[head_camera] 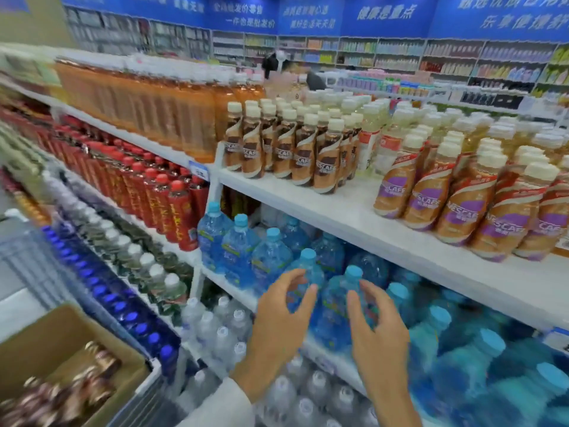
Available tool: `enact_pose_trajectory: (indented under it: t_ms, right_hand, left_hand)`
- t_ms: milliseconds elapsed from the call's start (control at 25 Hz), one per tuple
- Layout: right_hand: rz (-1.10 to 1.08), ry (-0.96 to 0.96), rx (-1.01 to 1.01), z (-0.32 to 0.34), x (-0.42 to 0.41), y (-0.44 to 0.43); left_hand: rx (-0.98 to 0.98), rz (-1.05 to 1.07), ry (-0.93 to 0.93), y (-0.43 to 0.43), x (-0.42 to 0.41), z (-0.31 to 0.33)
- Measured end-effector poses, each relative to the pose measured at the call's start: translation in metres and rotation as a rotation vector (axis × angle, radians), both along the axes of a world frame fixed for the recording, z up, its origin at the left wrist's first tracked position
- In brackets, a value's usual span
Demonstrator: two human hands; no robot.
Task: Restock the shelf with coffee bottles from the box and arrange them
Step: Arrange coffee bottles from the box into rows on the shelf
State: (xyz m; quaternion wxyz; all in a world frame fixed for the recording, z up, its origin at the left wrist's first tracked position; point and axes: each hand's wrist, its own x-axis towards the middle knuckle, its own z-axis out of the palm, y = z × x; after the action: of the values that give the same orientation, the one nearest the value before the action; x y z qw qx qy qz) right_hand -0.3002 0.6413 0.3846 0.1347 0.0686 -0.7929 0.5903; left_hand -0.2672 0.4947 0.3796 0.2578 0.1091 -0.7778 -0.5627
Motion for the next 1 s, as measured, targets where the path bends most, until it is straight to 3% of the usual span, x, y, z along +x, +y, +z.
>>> enact_pose_trajectory:
  t_ms: [320, 600, 800, 1000]
  right_hand:
    - [0.510, -0.411, 0.104, -0.107, 0.095, -0.202]
    - [0.772, -0.585, 0.317, -0.160, 0.174, -0.321]
    - [0.849, -0.689, 0.483, -0.174, 0.188, -0.374]
    - [0.919, -0.690, 0.656, -0.187, 0.176, -0.422]
  left_hand:
    - [0.132, 0.432, -0.377, -0.193, 0.187, -0.118]
    - [0.337, 0.761, -0.450, -0.274, 0.327, -0.174]
    - [0.449, 0.890, -0.535, -0.302, 0.369, -0.204]
    - [0.532, 0.957, -0.550, -0.331, 0.362, -0.220]
